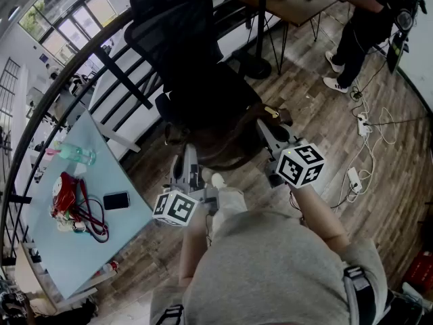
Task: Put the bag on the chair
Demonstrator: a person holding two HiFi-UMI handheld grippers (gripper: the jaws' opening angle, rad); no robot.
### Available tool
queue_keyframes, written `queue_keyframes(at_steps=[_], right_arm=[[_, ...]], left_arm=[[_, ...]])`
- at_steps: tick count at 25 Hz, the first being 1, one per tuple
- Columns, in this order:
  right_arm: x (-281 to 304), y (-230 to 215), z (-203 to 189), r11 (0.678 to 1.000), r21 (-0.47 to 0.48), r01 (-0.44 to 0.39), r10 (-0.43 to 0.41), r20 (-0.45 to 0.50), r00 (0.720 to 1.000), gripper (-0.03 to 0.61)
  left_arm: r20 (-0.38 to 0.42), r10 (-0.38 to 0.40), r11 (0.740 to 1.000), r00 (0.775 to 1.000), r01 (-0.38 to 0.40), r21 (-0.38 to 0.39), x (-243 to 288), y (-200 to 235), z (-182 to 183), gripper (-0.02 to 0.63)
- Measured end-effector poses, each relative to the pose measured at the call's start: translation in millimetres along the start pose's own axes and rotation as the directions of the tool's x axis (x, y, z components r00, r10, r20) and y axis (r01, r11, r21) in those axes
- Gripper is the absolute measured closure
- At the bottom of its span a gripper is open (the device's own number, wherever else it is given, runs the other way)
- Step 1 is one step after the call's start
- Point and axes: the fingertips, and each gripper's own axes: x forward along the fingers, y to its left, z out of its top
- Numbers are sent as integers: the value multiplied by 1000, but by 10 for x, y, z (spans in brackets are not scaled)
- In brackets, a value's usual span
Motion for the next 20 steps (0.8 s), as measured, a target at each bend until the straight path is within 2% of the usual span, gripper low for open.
queue_keyframes(at_steps=[4,12,20], right_arm=[[-518,2,15,999,-41,25,-26,-14,1000,560],[-1192,100,-188,998,21,61,-61,-8,998,560],[-1432,106,-265,998,44,54,-53,-22,998,560]], left_arm=[[-2,40,996,999,-40,-80,-348,-305,-319,572],[-61,2,998,998,-6,-67,-772,-621,-493,572],[-45,4,998,999,-7,-66,-964,-803,-551,572]])
